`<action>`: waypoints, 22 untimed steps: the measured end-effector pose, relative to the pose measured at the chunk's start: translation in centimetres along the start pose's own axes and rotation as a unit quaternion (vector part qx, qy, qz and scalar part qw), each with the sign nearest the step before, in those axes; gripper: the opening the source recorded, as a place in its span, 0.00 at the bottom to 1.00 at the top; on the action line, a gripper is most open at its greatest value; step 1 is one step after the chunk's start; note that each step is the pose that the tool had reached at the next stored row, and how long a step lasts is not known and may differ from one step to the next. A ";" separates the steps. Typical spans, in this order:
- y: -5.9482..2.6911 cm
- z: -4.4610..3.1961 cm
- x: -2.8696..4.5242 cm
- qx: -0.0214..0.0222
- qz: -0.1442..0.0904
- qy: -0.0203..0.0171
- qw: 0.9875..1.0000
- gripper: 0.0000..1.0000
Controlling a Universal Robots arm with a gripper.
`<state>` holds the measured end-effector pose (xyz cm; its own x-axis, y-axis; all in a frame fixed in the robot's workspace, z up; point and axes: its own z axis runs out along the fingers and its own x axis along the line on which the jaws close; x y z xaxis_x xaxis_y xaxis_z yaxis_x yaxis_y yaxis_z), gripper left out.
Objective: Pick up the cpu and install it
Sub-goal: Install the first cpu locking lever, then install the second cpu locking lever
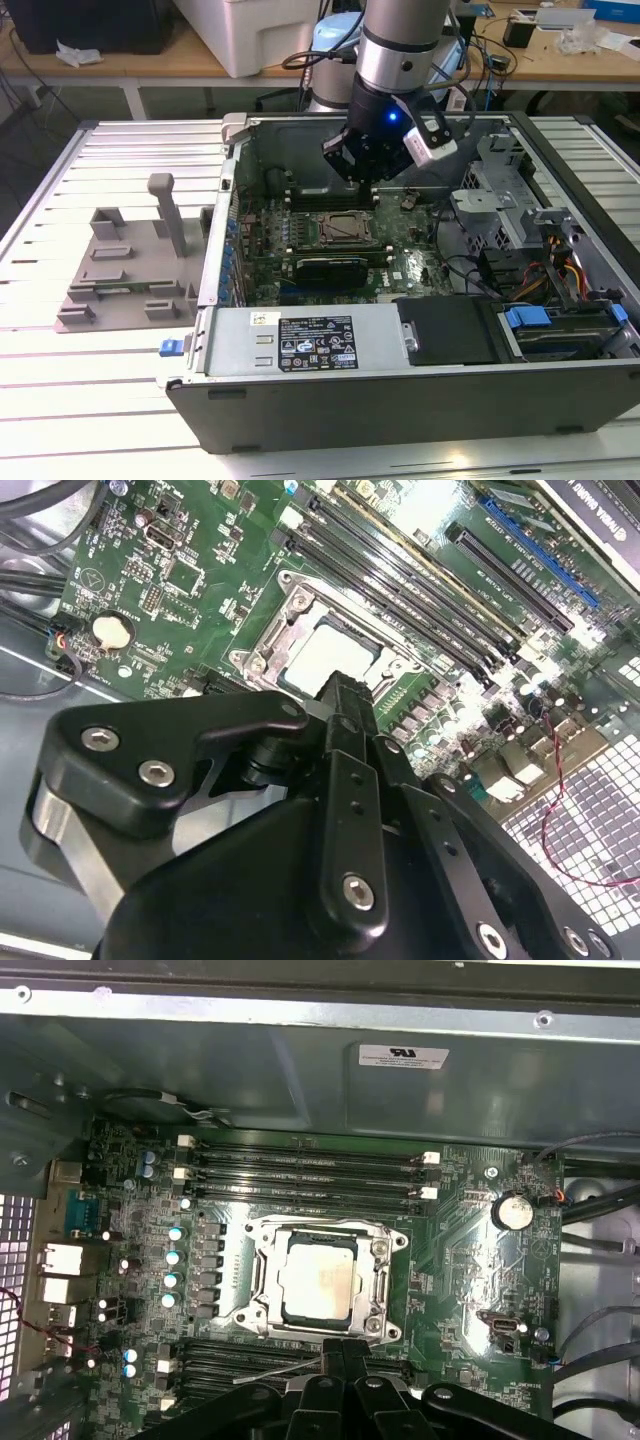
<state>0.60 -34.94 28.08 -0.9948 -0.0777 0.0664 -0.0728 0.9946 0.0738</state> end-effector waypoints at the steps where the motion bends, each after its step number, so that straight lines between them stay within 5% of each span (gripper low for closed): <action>1: 0.00 0.00 0.00 0.000 0.000 0.000 1.000 0.11; 7: -0.02 -0.01 0.00 0.000 0.000 0.000 1.000 0.11; 13: -1.62 0.07 0.10 -0.002 0.000 0.000 1.000 0.11; 15: -2.10 0.16 0.13 -0.008 -0.001 -0.001 1.000 0.11; 18: -3.01 0.69 0.43 -0.022 -0.002 -0.002 1.000 0.11; 22: -3.05 1.96 1.79 -0.022 -0.002 -0.002 1.000 0.11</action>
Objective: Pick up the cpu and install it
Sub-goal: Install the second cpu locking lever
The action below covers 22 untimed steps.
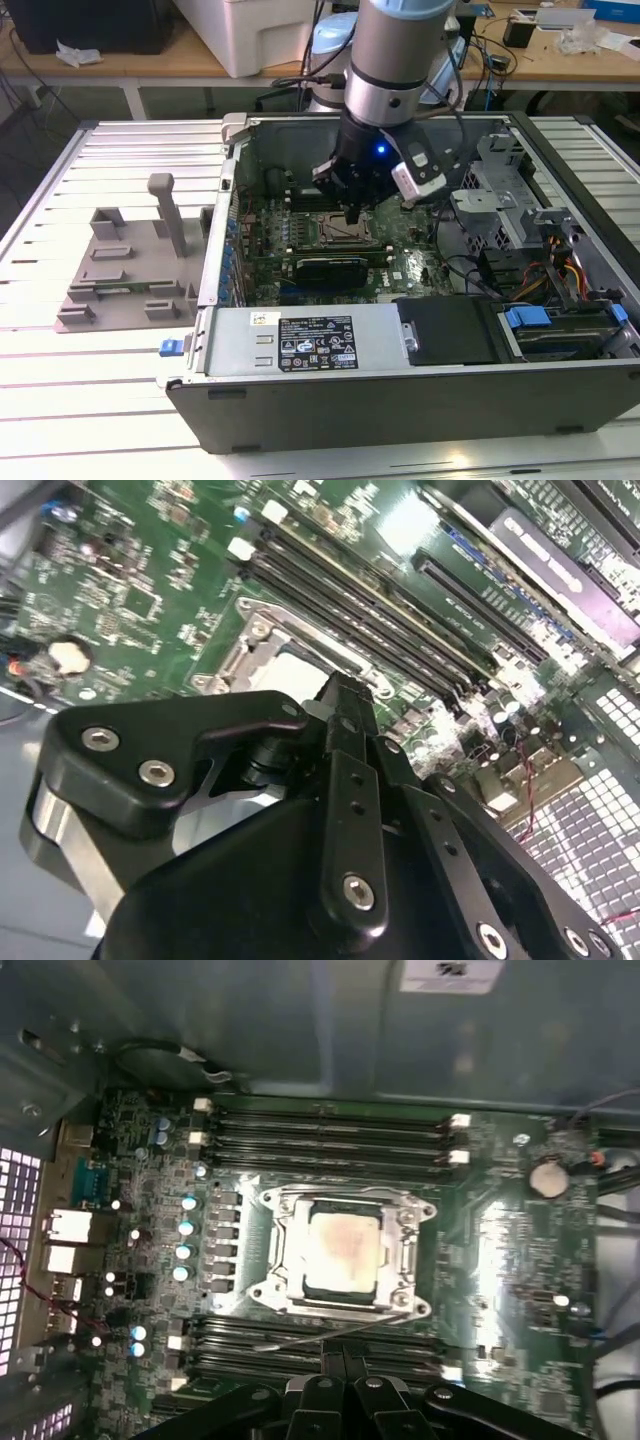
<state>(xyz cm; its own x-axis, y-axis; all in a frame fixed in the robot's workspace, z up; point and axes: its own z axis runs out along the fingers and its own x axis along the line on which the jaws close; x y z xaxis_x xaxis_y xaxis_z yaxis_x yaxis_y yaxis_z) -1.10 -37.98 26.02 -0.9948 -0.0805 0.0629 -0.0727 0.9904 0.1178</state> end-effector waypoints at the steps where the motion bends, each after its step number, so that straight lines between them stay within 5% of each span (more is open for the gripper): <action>1: -0.03 0.18 0.20 0.000 0.000 0.000 1.000 0.11; 6: -0.63 1.26 0.93 0.000 0.000 0.000 1.000 0.11; 13: -0.66 3.23 3.30 -0.003 -0.004 0.000 1.000 0.11; 22: -0.43 5.11 3.69 -0.003 -0.037 0.003 0.999 0.11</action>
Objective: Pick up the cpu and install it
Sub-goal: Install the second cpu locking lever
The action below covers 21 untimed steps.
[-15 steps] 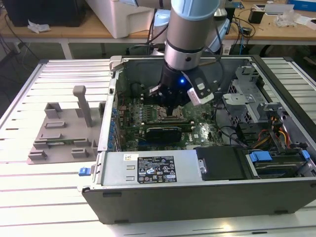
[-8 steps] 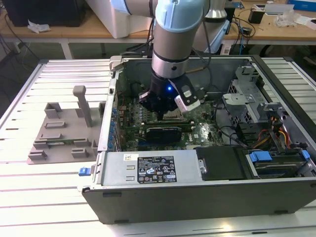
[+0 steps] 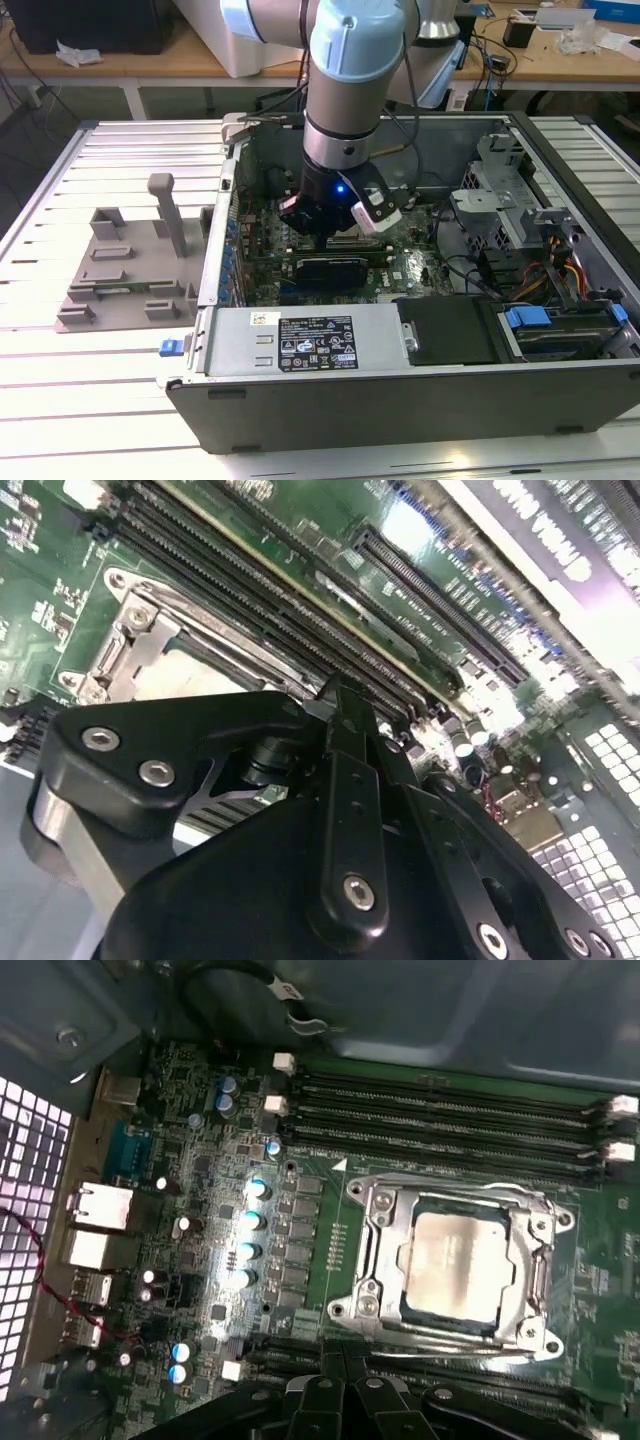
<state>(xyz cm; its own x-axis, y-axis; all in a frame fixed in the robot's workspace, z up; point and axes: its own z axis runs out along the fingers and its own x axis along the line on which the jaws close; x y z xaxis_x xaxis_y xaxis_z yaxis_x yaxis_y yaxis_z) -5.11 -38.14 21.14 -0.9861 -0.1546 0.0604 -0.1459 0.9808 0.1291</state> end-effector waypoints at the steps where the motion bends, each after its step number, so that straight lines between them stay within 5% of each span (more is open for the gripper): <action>1: 0.18 0.32 0.10 -0.001 -0.002 0.000 1.000 0.11; 11: 1.47 1.47 -0.05 -0.006 -0.014 0.001 1.000 0.11; 15: 1.69 -0.17 -0.04 -0.006 -0.014 0.000 1.000 0.11; 21: 1.61 -0.46 -3.39 -0.006 -0.013 0.005 1.000 0.11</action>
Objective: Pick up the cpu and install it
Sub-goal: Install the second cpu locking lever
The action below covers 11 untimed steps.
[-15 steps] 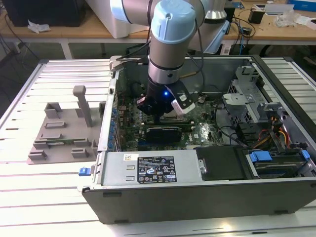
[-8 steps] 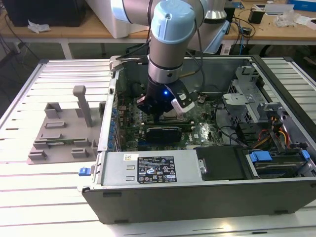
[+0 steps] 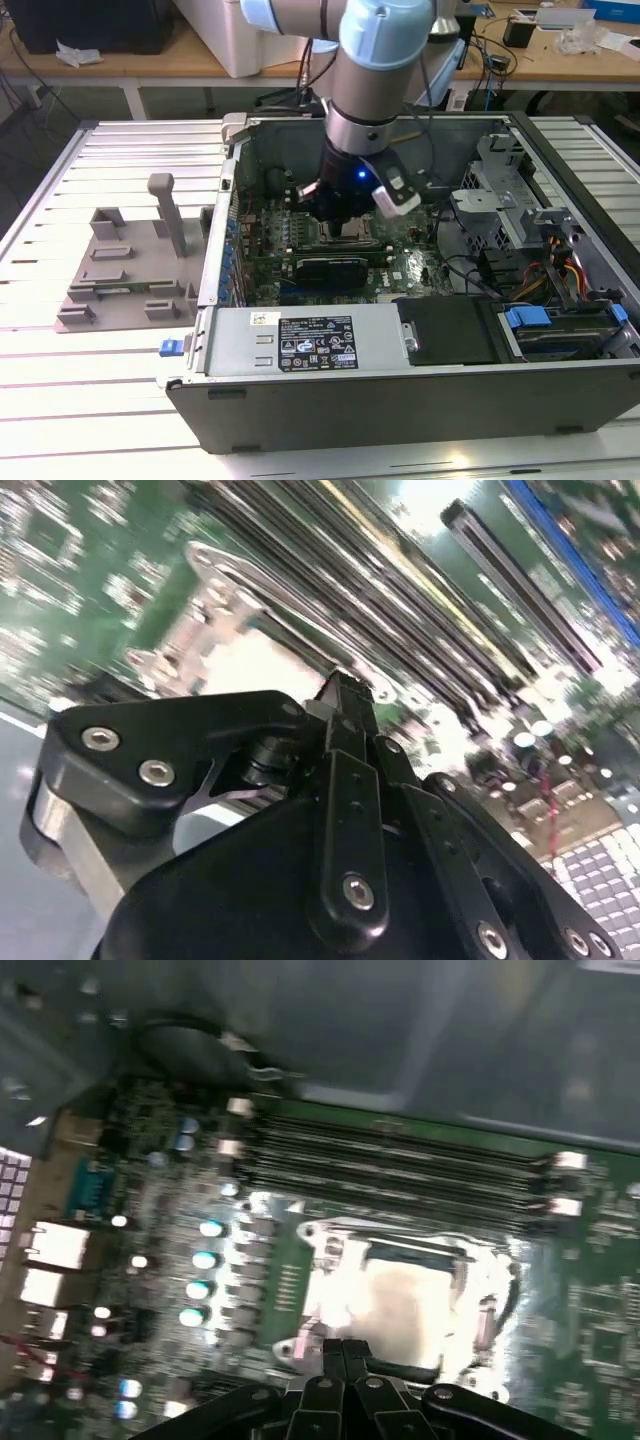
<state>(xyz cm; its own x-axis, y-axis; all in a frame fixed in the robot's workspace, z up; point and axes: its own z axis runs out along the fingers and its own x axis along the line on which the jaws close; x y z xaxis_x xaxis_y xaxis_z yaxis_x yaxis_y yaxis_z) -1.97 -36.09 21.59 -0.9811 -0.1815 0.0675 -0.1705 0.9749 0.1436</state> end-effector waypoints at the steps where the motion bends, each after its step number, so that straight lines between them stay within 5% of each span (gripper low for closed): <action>1: -0.01 0.02 -0.75 0.001 0.000 0.002 1.000 0.11; 4: 0.20 0.15 -1.92 0.008 0.001 0.005 1.000 0.11; 5: 0.46 0.22 -2.31 0.015 0.002 0.006 1.000 0.11; 7: 1.52 0.39 -2.66 0.038 0.004 0.010 0.999 0.11; 11: 2.14 -0.52 -2.68 0.041 0.004 0.010 0.999 0.11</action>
<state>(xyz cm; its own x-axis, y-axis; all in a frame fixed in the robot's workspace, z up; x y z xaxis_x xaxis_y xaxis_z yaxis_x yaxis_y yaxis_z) 0.34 -33.59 22.23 -0.9806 -0.1747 0.0890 -0.1697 0.9836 0.0616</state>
